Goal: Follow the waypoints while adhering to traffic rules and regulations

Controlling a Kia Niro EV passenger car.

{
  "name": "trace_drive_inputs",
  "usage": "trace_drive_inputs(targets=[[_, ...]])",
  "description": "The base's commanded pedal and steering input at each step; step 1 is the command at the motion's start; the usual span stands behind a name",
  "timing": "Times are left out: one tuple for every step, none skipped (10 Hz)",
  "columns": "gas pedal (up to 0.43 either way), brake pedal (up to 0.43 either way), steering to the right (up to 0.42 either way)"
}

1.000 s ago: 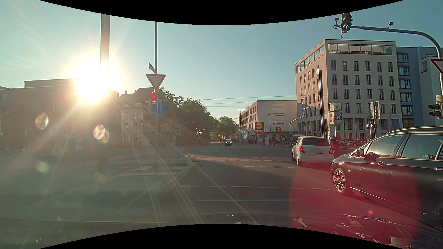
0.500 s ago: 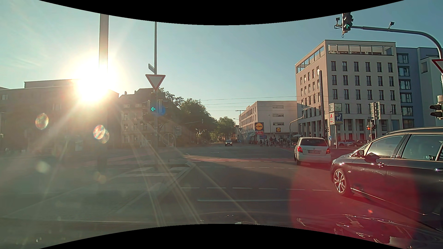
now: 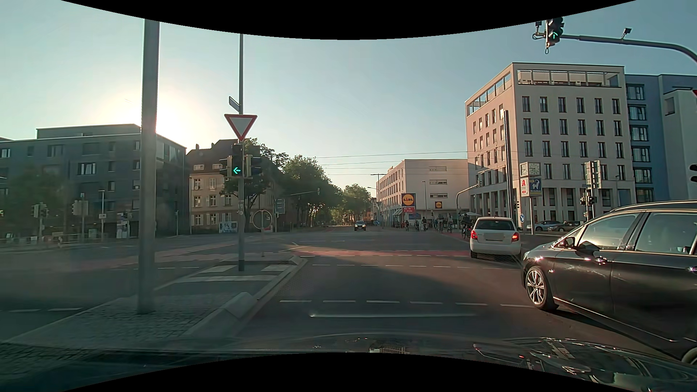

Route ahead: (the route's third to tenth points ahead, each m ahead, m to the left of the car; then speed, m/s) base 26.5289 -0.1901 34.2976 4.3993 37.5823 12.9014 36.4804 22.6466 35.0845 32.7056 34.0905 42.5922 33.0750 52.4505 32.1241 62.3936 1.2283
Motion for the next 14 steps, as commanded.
trace_drive_inputs(targets=[[0.339, 0.000, -0.008], [0.339, 0.000, -0.009], [0.339, 0.000, -0.011], [0.339, 0.000, -0.015], [0.339, 0.000, -0.019], [0.339, 0.000, -0.026], [0.339, 0.000, -0.033], [0.331, 0.000, -0.037], [0.319, 0.000, -0.043], [0.287, 0.000, -0.050], [0.280, 0.000, -0.054], [0.280, 0.000, -0.056], [0.280, 0.000, -0.056], [0.280, 0.000, -0.056]])
